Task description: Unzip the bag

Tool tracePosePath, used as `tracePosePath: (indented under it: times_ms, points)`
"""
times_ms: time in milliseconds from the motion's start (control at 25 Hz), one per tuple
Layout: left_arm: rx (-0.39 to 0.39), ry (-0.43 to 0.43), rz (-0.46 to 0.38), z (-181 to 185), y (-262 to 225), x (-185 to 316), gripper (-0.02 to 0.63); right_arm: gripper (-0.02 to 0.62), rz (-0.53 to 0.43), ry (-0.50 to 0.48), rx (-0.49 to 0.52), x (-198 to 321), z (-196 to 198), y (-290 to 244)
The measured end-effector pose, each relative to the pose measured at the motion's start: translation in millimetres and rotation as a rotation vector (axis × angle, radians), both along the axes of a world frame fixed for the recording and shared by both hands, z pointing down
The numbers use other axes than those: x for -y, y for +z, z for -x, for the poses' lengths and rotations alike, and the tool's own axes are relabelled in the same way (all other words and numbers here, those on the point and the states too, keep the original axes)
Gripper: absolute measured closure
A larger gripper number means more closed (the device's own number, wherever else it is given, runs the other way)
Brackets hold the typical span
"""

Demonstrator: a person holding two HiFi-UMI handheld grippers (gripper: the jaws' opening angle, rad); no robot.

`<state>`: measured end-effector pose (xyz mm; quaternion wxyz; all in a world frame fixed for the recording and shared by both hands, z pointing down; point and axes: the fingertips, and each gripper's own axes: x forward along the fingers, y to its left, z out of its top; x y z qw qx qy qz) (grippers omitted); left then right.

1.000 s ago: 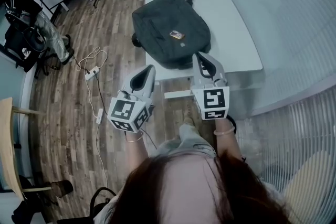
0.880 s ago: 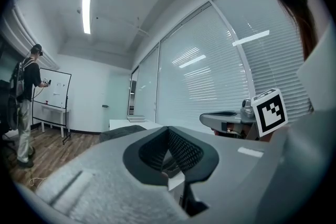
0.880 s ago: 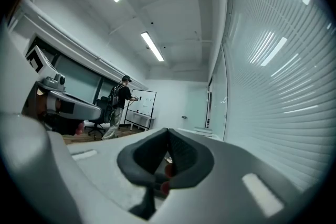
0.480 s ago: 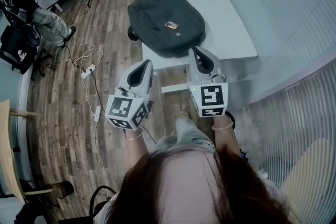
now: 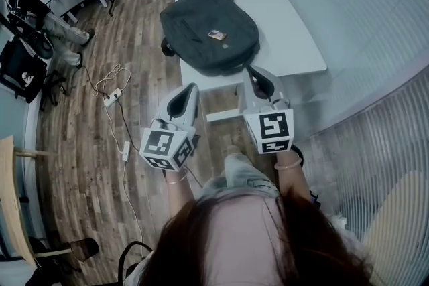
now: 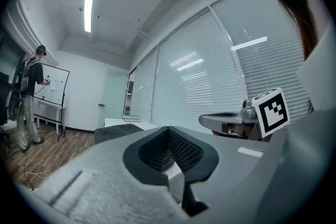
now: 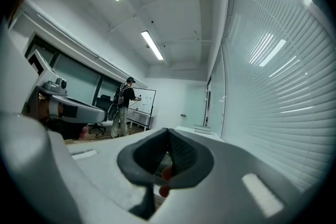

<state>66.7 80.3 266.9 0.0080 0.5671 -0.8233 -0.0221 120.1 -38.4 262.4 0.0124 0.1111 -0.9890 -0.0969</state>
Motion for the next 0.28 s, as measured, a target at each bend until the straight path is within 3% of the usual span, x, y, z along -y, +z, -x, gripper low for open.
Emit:
tracePosePath:
  times_ms: [280]
  points:
    - [0.001,0.030,0.010,2,4,11,0.597,0.592,0.015,0.002,0.020,8,-1,-3]
